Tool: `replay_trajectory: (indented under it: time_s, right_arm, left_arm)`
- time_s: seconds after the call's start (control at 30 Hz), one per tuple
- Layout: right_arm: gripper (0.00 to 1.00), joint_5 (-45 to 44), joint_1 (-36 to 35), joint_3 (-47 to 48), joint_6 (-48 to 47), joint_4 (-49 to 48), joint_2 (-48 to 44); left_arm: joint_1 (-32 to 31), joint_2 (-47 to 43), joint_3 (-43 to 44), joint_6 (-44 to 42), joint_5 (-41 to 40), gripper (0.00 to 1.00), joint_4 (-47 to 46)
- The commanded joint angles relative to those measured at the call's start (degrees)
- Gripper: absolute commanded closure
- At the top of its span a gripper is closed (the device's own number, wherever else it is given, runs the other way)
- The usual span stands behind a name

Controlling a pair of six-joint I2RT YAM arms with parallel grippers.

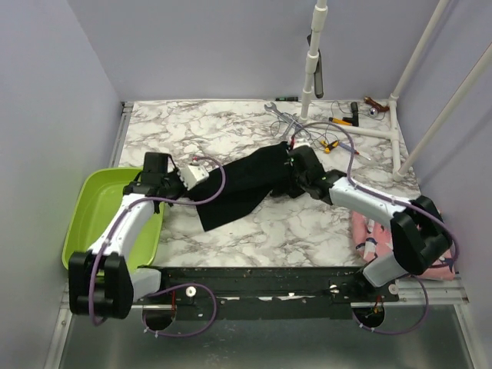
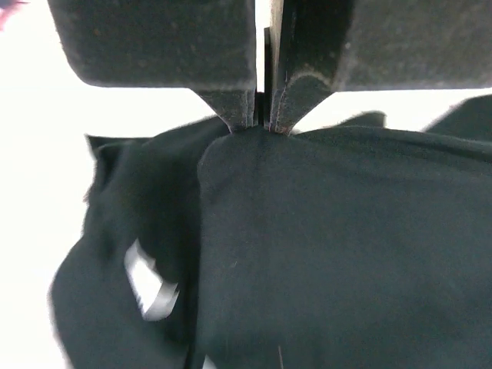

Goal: Fold and stack the mixed laundry pile
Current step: Flatten out the T-shirt at the center of the board.

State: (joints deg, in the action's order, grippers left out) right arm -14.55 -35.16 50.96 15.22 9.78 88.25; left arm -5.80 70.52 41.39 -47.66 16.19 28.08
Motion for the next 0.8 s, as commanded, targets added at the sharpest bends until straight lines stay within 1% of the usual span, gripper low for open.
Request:
replay_trajectory:
  time_s: [0.0,0.07,0.1,0.17,0.27,0.33,0.43,0.57,0.7,0.77]
  right_arm:
    - [0.99,-13.2,0.4,14.3,-10.3,10.8,-8.2]
    - [0.99,-15.0,0.4,19.4,-14.5,12.2,-10.1]
    - [0.99,-15.9,0.4,22.5,-17.6,13.3,-10.6]
    - [0.99,-17.9,0.4,28.7,-20.4,17.1,-10.7]
    - [0.99,-19.7,0.4,38.0,-22.8,25.5,-10.2]
    - [0.99,-19.0,0.4,43.2,-23.1,30.2,-10.9]
    - [0.99,-14.9,0.4,47.1,-23.3,34.1,-14.5]
    - [0.99,-8.2,0.4,49.8,-23.7,34.6,-21.2]
    - [0.99,2.5,0.4,55.2,-22.5,37.0,-25.6]
    - [0.99,6.3,0.4,58.5,-21.4,39.2,-26.4]
  left_arm:
    - [0.9,-10.2,14.0,8.7,-2.8,1.0,3.4]
    - [1.0,-10.0,22.5,12.4,-3.8,1.0,5.7]
    - [1.1,-10.1,25.4,13.3,-4.6,1.0,6.1]
    - [1.1,-10.4,31.5,14.3,-6.7,1.0,7.3]
    - [1.1,-11.0,41.2,15.0,-7.9,1.0,11.4]
    - [1.1,-12.2,45.7,15.2,-7.8,1.0,14.3]
    - [1.1,-13.5,52.2,15.0,-7.9,1.0,20.0]
    - [1.1,-14.8,59.1,14.1,-7.2,1.0,26.4]
    - [1.1,-16.7,65.2,13.6,-6.1,1.0,31.3]
    - [1.1,-17.6,68.2,13.6,-5.4,1.0,33.6]
